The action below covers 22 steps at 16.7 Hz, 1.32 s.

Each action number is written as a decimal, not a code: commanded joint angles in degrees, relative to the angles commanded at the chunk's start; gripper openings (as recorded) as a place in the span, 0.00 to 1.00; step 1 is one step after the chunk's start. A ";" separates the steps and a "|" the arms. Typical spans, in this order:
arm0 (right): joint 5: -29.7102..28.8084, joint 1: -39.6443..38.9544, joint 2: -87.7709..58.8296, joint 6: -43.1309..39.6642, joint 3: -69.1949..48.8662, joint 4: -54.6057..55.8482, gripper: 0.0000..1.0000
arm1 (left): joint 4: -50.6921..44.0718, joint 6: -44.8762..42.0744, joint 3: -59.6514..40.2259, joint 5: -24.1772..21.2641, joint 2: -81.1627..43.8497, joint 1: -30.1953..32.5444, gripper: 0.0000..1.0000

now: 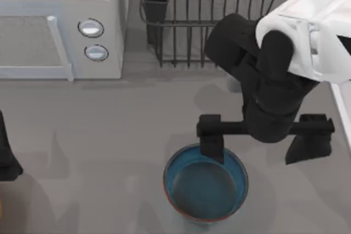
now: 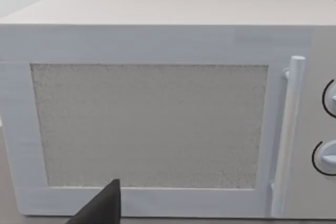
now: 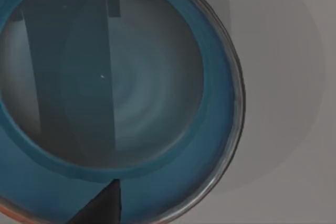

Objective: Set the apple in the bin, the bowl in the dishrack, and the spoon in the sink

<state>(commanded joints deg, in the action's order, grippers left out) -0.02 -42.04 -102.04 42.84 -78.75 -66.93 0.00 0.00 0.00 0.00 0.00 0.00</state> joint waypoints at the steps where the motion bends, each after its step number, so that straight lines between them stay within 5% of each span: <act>1: -0.01 -0.04 -0.57 0.00 1.34 1.90 1.00 | 0.00 0.00 0.00 0.00 0.00 0.00 1.00; 7: -0.03 -0.27 -5.36 0.30 11.52 17.44 1.00 | 0.00 0.00 0.00 0.00 0.00 0.00 1.00; 13: -0.03 -0.32 -6.15 0.37 13.35 19.71 1.00 | 0.00 0.00 0.00 0.00 0.00 0.00 1.00; 22: -0.03 -0.32 -6.15 0.37 13.35 19.71 0.32 | 0.00 0.00 0.00 0.00 0.00 0.00 1.00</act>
<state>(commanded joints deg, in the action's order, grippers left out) -0.06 -42.36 -108.19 43.21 -65.41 -47.22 0.00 0.00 0.00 0.00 0.00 0.00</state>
